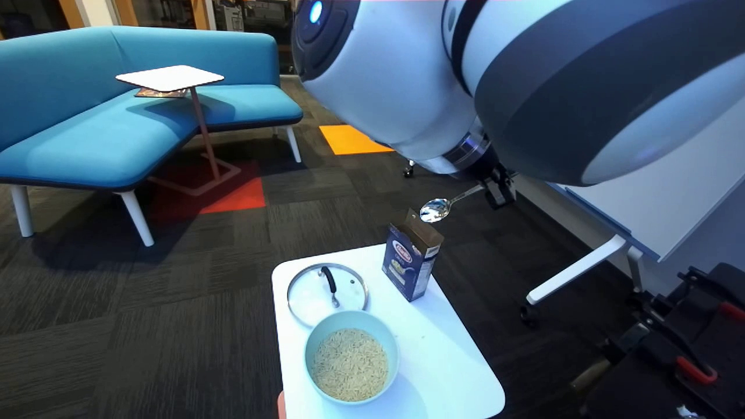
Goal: Pick up the spoon from the bowl and put it in the box
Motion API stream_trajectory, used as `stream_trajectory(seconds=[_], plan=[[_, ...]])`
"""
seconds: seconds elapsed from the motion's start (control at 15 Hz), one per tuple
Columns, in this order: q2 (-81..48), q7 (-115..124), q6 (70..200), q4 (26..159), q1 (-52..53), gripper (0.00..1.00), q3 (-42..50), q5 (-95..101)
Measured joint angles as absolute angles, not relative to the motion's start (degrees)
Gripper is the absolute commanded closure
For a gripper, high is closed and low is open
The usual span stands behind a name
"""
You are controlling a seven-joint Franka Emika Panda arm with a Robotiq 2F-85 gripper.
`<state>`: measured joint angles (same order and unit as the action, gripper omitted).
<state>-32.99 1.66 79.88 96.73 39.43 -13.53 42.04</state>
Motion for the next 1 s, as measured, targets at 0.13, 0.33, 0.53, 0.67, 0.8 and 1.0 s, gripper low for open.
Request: stream_trajectory(seconds=[0.13, 0.33, 0.53, 0.67, 0.8, 1.0], plan=[[-33.16, 1.66, 79.87, 96.73, 39.41, 0.95, -13.76, 42.04], [-33.84, 1.66, 79.63, 96.47, 39.35, 0.95, -13.68, 43.55], [-34.98, 1.47, 79.09, 95.54, 39.06, 0.95, -13.54, 46.16], [-36.19, 0.84, 78.76, 94.49, 38.56, 0.95, -13.52, 47.54], [-37.69, -1.08, 78.48, 93.21, 37.88, 0.95, -13.51, 48.46], [-40.45, -5.33, 78.01, 90.79, 36.69, 0.95, -13.50, 48.86]])
